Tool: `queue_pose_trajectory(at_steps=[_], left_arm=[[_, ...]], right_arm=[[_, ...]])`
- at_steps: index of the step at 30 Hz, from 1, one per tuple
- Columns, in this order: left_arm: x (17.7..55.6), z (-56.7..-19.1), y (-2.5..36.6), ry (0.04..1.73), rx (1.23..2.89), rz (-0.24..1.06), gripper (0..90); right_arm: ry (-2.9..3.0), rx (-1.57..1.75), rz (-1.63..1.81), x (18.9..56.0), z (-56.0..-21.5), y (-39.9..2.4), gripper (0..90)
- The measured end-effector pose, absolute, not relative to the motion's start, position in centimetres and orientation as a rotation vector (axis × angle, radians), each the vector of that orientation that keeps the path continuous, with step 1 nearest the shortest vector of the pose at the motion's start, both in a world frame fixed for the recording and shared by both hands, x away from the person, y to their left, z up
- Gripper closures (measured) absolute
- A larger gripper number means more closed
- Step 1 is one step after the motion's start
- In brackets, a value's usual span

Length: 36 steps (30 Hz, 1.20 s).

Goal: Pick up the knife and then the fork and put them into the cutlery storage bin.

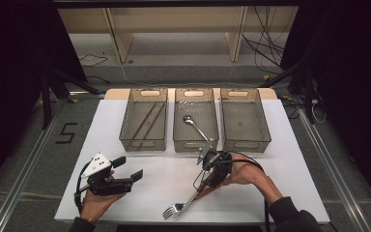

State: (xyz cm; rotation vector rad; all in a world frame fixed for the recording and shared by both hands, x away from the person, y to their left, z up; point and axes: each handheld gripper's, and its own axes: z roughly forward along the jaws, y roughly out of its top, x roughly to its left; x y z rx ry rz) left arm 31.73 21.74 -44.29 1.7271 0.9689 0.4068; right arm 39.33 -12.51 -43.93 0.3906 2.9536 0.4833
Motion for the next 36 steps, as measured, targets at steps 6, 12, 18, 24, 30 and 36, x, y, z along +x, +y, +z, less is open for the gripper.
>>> queue_pose_trajectory(at_steps=[6,12,18,24,30,36], left_arm=[[31.7,-44.3,21.7,0.968,1.728,0.408,14.6],[31.7,-44.3,21.7,0.969,1.729,0.408,14.6],[31.8,-44.3,21.7,0.97,1.73,0.409,14.6],[31.8,-44.3,21.7,0.969,1.731,0.409,14.6],[31.8,-44.3,21.6,0.969,1.733,0.408,14.6],[31.8,-44.3,21.7,0.971,1.731,0.407,14.6]], right_arm=[[2.975,0.303,0.417,39.1,-44.2,-12.4,35.6],[2.979,0.256,0.376,39.0,-44.5,-12.3,35.6],[2.997,0.212,0.317,39.1,-44.6,-11.9,36.7],[3.022,0.162,0.265,39.2,-44.6,-11.4,37.6],[3.025,0.116,0.252,39.1,-44.6,-11.2,41.6],[3.042,0.074,0.23,39.2,-44.6,-10.8,42.9]])
